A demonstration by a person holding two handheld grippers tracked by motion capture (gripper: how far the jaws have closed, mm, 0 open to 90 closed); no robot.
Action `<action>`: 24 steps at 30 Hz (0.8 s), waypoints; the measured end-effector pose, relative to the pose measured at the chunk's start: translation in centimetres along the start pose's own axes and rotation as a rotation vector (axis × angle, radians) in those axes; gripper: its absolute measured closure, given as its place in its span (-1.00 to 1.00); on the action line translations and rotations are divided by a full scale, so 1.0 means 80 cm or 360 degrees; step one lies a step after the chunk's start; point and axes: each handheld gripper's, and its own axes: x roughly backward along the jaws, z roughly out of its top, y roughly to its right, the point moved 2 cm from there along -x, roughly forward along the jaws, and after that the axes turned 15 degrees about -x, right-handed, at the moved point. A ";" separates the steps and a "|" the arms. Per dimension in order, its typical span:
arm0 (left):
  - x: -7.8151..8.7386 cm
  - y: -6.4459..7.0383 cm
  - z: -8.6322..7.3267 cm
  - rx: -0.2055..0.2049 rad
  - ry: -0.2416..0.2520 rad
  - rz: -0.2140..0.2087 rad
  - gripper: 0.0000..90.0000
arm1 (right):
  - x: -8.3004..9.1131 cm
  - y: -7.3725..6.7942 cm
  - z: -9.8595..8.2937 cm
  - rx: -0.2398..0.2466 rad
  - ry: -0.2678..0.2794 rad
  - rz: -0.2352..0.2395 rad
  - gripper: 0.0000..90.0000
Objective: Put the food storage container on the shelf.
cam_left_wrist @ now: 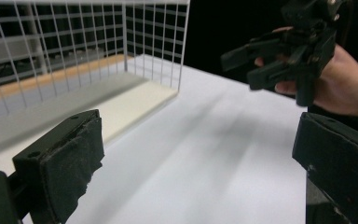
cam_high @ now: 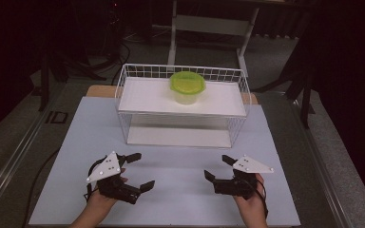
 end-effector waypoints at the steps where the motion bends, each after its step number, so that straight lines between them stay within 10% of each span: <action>1: 0.002 0.001 -0.004 -0.0008 -0.0007 0.0006 -0.95 | 0.002 0.003 -0.003 0.0005 0.0004 -0.0012 -0.70; 24: 0.030 -0.013 -0.071 0.0068 -0.0104 0.0123 -0.95 | 0.020 0.053 -0.040 -0.0021 -0.0020 -0.0084 -0.70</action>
